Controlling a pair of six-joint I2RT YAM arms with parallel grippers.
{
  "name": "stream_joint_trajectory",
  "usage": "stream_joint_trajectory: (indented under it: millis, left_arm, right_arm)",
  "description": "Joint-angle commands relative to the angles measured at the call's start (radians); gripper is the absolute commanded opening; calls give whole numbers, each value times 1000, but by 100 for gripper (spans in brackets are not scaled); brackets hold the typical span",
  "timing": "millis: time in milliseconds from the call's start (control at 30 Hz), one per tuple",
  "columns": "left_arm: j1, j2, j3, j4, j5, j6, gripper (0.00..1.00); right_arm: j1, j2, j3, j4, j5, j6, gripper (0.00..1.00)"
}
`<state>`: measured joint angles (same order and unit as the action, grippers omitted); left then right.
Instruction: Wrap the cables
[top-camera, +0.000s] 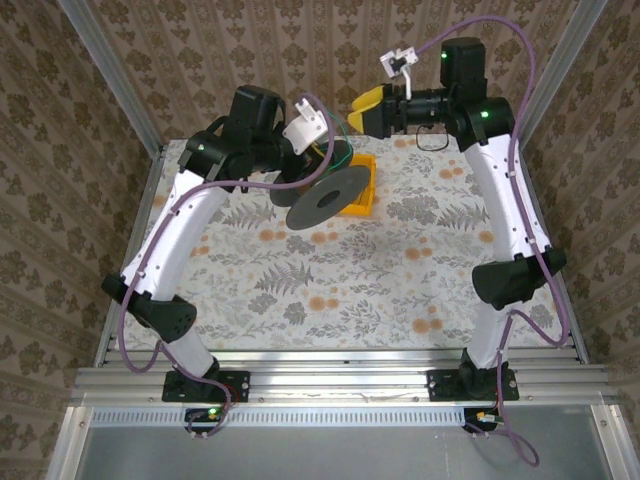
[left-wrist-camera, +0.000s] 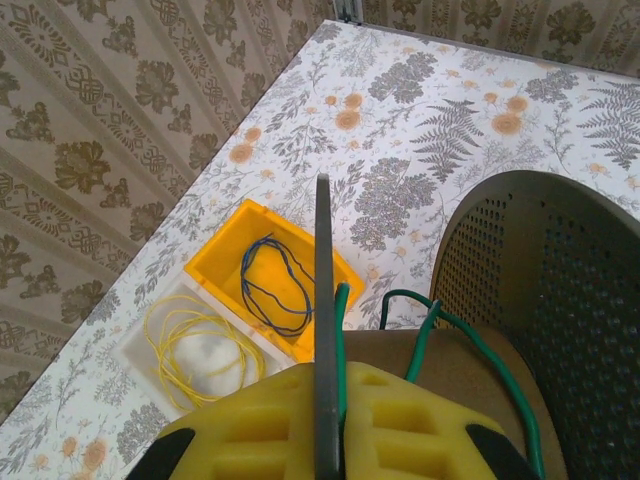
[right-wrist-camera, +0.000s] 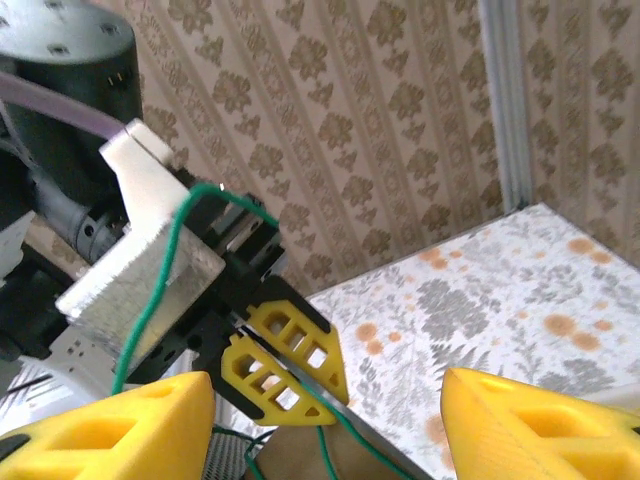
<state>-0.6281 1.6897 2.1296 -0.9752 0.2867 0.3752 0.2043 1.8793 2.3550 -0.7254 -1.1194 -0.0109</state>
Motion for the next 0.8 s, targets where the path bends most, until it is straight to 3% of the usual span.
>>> stream_joint_trajectory:
  millis: [0, 233, 467, 767]
  left_arm:
    - [-5, -5, 29, 23, -1, 21, 0]
    - [-7, 8, 44, 20, 2, 18, 0]
    - [-10, 16, 67, 6, -1, 19, 0]
    - [-11, 24, 94, -9, -4, 21, 0]
  right_arm:
    - [-7, -44, 19, 48, -50, 40, 63]
    - [34, -68, -33, -6, -97, -21, 63]
    - [66, -67, -47, -29, -62, -49, 63]
    - [85, -37, -17, -110, -32, -98, 49]
